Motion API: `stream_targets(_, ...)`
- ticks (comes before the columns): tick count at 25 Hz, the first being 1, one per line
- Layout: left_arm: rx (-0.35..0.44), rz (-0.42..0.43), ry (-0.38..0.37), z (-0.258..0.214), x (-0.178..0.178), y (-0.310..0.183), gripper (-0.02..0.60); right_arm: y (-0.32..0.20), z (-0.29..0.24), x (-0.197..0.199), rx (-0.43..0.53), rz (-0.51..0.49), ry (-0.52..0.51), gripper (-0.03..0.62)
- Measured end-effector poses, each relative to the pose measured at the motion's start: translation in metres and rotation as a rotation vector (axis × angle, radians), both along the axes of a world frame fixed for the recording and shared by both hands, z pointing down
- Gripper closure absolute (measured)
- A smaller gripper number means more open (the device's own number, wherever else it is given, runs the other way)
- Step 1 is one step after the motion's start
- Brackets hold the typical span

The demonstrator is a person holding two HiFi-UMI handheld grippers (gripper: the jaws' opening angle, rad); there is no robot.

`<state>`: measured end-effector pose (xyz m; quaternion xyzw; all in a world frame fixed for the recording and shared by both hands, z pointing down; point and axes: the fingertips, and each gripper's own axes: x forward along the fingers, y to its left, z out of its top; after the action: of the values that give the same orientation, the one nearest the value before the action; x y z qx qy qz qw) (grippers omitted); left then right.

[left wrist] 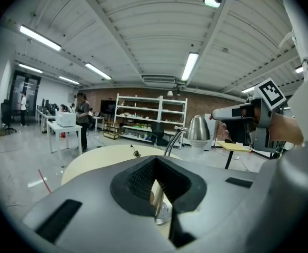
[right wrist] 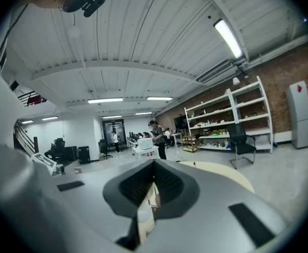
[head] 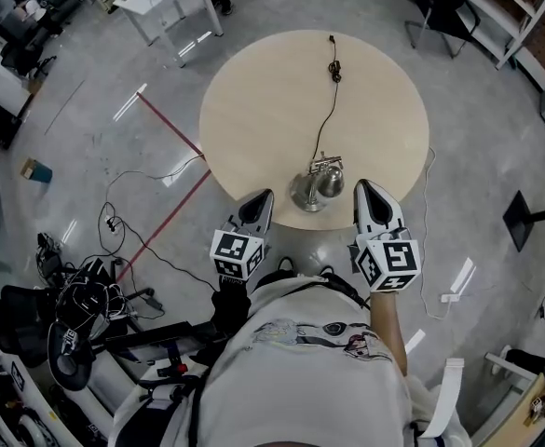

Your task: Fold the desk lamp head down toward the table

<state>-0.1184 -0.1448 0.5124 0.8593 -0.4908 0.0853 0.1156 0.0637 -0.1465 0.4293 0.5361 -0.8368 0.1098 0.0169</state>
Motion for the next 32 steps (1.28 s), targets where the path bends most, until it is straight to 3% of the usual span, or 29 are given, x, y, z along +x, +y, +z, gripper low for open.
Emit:
stream_targets(10, 0.000, -0.006, 0.011, -0.002, 0.002, -0.014, 0.580, -0.014, -0.019, -0.023, 0.049, -0.058, -0.022, 0.582)
stream_targets(18, -0.016, -0.007, 0.012, 0.003, 0.003, -0.018, 0.580, -0.020, -0.011, -0.052, 0.008, -0.152, 0.045, 0.432)
stream_targets(25, -0.025, -0.017, 0.008, 0.007, -0.001, -0.018, 0.580, -0.023, 0.007, -0.063, -0.041, -0.172, 0.105, 0.415)
stream_targets(28, -0.028, -0.020, 0.008, 0.007, -0.003, -0.017, 0.580, -0.024, 0.014, -0.067, -0.068, -0.184, 0.141, 0.336)
stream_targets(32, -0.035, -0.027, 0.007, 0.010, -0.006, -0.020, 0.580, -0.028, 0.026, -0.071, -0.109, -0.193, 0.174, 0.321)
